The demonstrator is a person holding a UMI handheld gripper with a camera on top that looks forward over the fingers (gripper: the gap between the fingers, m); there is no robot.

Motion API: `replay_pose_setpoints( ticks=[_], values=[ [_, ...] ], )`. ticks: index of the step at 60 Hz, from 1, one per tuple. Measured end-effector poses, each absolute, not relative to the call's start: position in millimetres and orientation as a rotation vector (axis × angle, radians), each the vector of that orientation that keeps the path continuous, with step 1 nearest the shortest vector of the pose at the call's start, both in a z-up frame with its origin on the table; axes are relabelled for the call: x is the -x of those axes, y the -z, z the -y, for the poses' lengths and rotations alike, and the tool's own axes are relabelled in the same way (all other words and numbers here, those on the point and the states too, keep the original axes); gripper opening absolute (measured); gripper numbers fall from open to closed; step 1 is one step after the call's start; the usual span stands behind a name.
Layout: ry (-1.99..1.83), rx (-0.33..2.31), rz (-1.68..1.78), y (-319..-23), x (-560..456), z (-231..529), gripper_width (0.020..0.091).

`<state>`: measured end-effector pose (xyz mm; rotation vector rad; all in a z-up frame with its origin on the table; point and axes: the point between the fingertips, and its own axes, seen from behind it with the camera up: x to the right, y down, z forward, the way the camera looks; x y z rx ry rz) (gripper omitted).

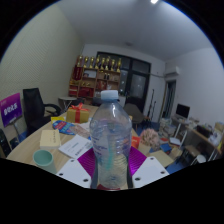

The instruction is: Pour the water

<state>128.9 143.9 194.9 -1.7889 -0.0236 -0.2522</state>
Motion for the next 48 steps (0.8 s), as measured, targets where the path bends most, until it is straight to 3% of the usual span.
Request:
replay_pose_setpoints(
  ticks=[4, 5, 6, 11, 12, 19, 22, 32, 40, 46, 48],
  values=[
    [0.194, 1.799, -0.007, -159.8, -140.2, -148.4, 0.0406],
    [0.185, 1.793, -0.020, -134.0, -141.1, -143.1, 0.0407],
    [0.177, 1.807, -0.023, -142.8, -151.1, -141.5, 0.0408],
    [0.126, 1.813, -0.035, -127.3, -160.3, -153.1, 0.0408],
    [0.110, 1.807, -0.034, -112.5, -158.7, -150.7, 0.0408],
    [0.043, 1.809, -0.020, -91.1, -160.2, -149.7, 0.0411],
    [0.009, 1.840, -0.028, -63.2, -145.5, -161.6, 0.0428],
    [-0.029, 1.769, -0.068, -69.4, -153.8, -148.9, 0.0431],
    [-0.022, 1.834, -0.068, -65.9, -154.7, -149.2, 0.0635],
    [-0.044, 1.885, -0.095, -66.7, -150.1, -139.7, 0.0863],
    [-0.045, 1.886, -0.100, -69.3, -151.3, -132.7, 0.0856]
  ],
)
